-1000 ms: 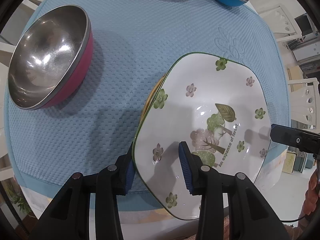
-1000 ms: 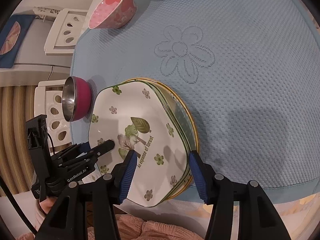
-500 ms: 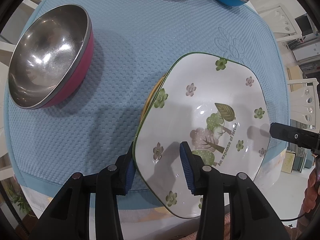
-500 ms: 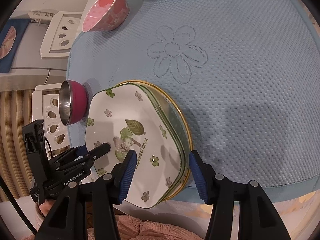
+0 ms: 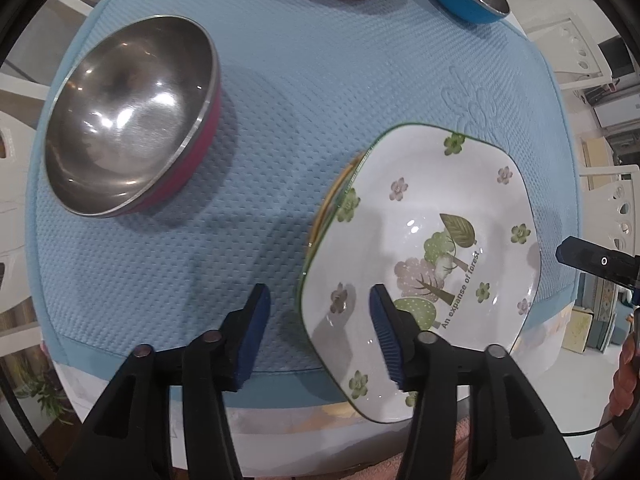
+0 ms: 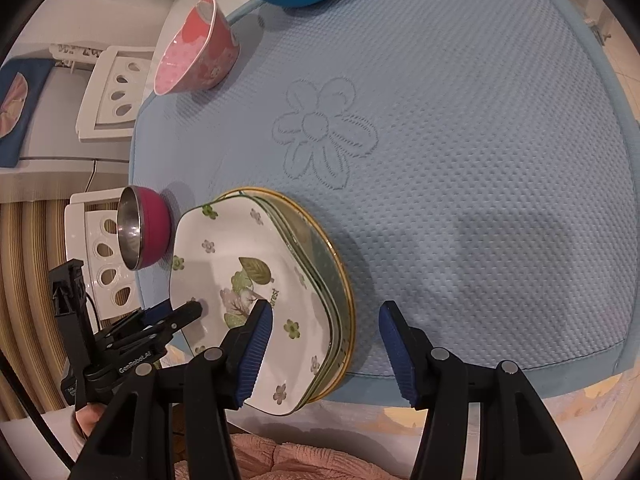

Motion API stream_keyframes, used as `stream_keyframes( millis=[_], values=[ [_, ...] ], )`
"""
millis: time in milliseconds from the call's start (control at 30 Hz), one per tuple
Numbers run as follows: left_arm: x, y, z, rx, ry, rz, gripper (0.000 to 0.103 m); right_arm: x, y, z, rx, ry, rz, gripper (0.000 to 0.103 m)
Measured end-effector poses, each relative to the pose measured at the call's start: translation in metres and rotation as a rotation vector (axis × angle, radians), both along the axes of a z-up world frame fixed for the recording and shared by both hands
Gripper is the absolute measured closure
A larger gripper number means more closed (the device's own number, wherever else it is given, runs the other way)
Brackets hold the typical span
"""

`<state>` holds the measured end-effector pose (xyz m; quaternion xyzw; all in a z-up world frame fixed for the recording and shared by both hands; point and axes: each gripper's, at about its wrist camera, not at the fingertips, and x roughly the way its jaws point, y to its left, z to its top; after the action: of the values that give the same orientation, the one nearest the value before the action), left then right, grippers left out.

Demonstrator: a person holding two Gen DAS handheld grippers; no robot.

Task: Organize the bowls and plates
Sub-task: 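Open both grippers to release the tree plate on the stack, then move both grippers to the rim of the magenta-backed steel bowl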

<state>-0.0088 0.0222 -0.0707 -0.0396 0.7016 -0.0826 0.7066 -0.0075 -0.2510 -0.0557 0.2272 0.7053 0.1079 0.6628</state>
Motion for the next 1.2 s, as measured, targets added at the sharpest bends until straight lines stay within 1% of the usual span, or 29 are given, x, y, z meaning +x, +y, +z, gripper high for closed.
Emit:
stream_keyframes(
  millis=[33,100,167,367,467,600,667,700,967,1067,1200],
  values=[
    [0.0,0.002,0.002,-0.001,-0.001,0.001,0.046,0.001,-0.001,0.001,0.0,-0.003,-0.001,0.049],
    [-0.001,0.006,0.006,-0.007,-0.003,0.0,0.045,0.002,-0.003,0.003,-0.002,-0.005,-0.006,0.049],
    [0.002,0.014,0.008,0.003,-0.006,0.002,0.044,0.004,-0.004,0.006,0.001,-0.009,-0.009,0.049],
    [0.001,0.037,0.032,-0.007,-0.023,0.028,0.039,0.014,-0.002,0.014,0.018,-0.02,-0.006,0.047],
    [-0.001,0.048,0.049,-0.026,-0.038,0.051,0.039,0.024,0.007,0.026,0.037,-0.04,0.018,0.046],
    [0.004,0.075,0.072,-0.007,-0.079,0.11,0.038,0.045,0.029,0.048,0.039,-0.096,0.069,0.044],
    [0.007,0.086,0.08,0.007,-0.1,0.136,0.038,0.055,0.04,0.059,0.044,-0.124,0.091,0.039],
    [0.009,0.094,0.082,0.016,-0.111,0.152,0.038,0.06,0.046,0.064,0.045,-0.135,0.102,0.039],
    [0.021,0.148,0.083,0.048,-0.142,0.247,0.038,0.088,0.106,0.091,0.06,-0.195,0.2,0.038],
    [0.026,0.161,0.078,0.057,-0.146,0.276,0.038,0.093,0.132,0.095,0.073,-0.21,0.236,0.038],
    [0.035,0.179,0.067,0.037,-0.143,0.299,0.038,0.097,0.164,0.09,0.083,-0.206,0.266,0.036]
  ],
)
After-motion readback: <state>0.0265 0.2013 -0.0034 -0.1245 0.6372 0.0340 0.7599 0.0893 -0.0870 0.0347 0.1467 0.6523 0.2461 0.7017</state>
